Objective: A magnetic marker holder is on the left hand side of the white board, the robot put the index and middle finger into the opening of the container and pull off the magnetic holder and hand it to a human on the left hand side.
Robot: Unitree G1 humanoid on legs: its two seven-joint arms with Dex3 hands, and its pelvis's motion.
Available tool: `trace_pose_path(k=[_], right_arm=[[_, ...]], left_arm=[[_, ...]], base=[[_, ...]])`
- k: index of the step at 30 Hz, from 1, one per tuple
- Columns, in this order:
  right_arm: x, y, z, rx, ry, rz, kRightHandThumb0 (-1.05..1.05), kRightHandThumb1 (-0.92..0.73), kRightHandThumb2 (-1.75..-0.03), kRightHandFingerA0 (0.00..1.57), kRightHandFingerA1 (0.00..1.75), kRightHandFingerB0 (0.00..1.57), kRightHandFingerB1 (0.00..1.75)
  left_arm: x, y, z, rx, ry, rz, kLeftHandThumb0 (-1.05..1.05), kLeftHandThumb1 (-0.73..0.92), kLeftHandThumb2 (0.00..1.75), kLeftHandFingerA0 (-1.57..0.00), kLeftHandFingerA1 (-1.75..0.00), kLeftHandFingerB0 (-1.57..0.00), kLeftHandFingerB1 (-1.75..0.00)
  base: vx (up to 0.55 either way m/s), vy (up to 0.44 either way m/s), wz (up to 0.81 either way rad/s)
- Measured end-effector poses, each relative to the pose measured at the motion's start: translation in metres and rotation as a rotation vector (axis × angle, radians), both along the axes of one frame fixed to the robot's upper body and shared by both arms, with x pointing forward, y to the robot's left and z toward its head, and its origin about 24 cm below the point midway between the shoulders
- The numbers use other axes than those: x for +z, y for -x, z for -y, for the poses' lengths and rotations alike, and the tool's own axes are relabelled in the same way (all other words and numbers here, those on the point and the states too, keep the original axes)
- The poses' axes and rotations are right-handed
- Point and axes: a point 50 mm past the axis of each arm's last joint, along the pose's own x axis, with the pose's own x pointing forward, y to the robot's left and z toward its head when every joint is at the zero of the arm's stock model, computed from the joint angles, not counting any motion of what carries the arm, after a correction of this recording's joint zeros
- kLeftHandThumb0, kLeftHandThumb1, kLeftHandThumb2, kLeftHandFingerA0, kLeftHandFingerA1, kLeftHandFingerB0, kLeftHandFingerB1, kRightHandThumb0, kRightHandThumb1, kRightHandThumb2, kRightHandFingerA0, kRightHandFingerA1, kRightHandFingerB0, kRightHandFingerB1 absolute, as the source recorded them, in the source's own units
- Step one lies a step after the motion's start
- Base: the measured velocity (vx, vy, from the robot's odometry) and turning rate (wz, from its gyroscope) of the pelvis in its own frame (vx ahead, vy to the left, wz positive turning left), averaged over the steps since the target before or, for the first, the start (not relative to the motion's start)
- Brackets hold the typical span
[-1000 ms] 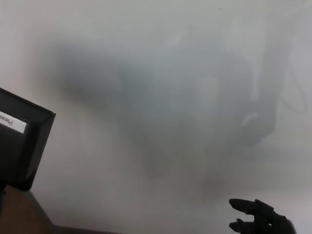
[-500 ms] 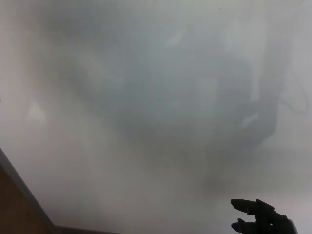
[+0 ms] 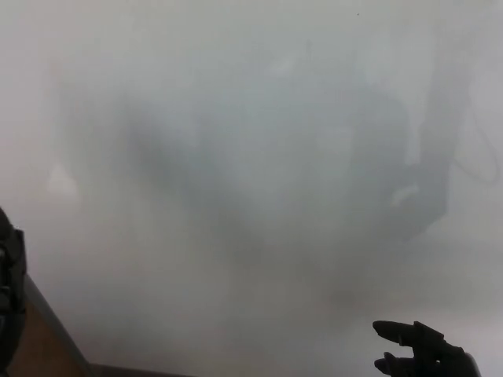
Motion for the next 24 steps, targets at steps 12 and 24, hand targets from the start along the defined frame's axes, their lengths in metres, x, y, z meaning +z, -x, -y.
trace_pose_path(k=[12, 24], right_arm=[[-0.001, 0.0, -0.003, 0.01, -0.002, -0.002, -0.51, -0.72, -0.62, 0.86, 0.52, 0.71, 0.48], [-0.003, 0.003, -0.01, 0.024, -0.015, -0.011, -0.51, -0.71, -0.62, 0.87, 0.51, 0.73, 0.48]], left_arm=[[-0.04, -0.015, 0.026, -0.055, -0.098, -0.197, -0.82, 0.86, 0.67, -0.26, -0.43, -0.17, -0.26], [-0.111, -0.014, 0.046, -0.098, -0.27, -0.539, -0.82, 0.85, 0.66, -0.27, -0.38, -0.2, -0.27]], base=[[0.0, 0.0, 0.0], [0.0, 0.0, 0.0]])
